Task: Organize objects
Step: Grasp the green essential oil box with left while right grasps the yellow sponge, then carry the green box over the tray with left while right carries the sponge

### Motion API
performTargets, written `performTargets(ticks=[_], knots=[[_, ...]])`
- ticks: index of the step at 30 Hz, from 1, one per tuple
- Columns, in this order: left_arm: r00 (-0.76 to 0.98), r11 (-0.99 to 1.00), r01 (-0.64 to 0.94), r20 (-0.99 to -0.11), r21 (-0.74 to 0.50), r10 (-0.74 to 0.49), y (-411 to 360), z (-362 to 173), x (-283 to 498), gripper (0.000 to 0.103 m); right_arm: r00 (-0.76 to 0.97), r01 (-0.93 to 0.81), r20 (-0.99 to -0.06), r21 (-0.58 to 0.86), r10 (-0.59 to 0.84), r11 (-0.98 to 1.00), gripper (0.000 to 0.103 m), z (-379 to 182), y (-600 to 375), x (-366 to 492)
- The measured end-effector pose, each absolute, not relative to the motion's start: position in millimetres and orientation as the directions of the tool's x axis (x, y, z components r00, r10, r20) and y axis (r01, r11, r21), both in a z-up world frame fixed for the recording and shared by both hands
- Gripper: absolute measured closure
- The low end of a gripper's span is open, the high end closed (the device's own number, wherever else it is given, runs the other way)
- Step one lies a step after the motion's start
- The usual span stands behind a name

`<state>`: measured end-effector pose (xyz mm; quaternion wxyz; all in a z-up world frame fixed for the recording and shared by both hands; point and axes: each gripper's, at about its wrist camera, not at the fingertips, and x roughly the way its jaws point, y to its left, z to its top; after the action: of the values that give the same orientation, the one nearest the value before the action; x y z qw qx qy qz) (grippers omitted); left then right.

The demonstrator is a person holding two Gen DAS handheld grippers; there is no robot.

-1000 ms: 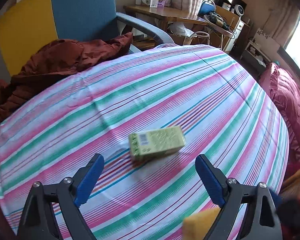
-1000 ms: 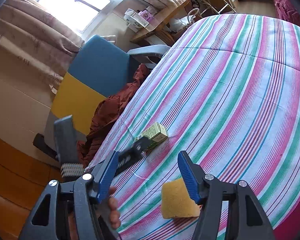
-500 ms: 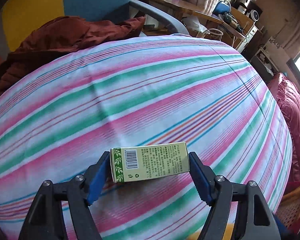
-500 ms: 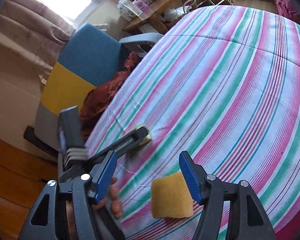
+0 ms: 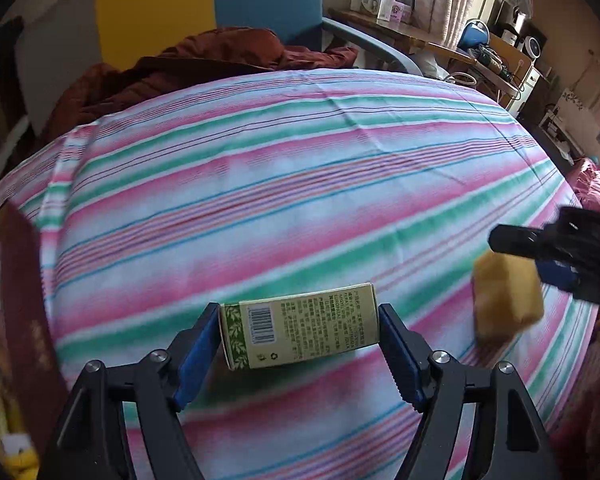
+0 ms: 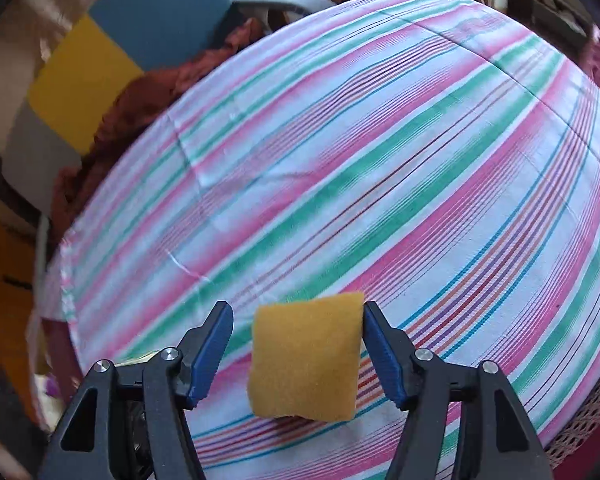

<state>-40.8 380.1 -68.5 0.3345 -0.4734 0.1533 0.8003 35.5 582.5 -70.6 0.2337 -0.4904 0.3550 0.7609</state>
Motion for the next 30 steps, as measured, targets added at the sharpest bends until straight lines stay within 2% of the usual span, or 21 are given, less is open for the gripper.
performTargets(ticks=[6, 10, 12, 13, 18, 30], knots=[[-0.366, -0.72, -0.693, -0.85, -0.022, 0.378, 361, -83, -28, 0.026, -0.309, -0.669, -0.95, 0.189, 0.038, -0.719, 0.034, -81, 565, 23], [-0.372, -0.731, -0.682, -0.842, -0.037, 0.39, 359, -84, -29, 0.026, -0.307, -0.645, -0.949, 0.152, 0.071, -0.749, 0.049, -80, 557, 22], [-0.369, -0.726, -0.687, -0.839, -0.045, 0.401, 358, -84, -29, 0.026, -0.393, -0.592, -0.919, 0.272, -0.023, -0.759, 0.05, -77, 552, 22], [-0.368, -0.721, -0.691, -0.836, -0.047, 0.406, 357, -84, -28, 0.026, -0.404, -0.569, -0.914, 0.278, -0.031, -0.774, 0.05, -76, 548, 20], [-0.35, -0.721, -0.689, -0.837, -0.074, 0.421, 352, -83, -29, 0.026, -0.333, -0.498, -0.943, 0.169, 0.008, -0.851, 0.049, -83, 523, 9], [-0.355, -0.738, -0.67, -0.84, -0.077, 0.41, 347, -79, -27, 0.027, -0.326, -0.489, -0.945, 0.151, 0.02, -0.859, 0.049, -88, 518, 18]])
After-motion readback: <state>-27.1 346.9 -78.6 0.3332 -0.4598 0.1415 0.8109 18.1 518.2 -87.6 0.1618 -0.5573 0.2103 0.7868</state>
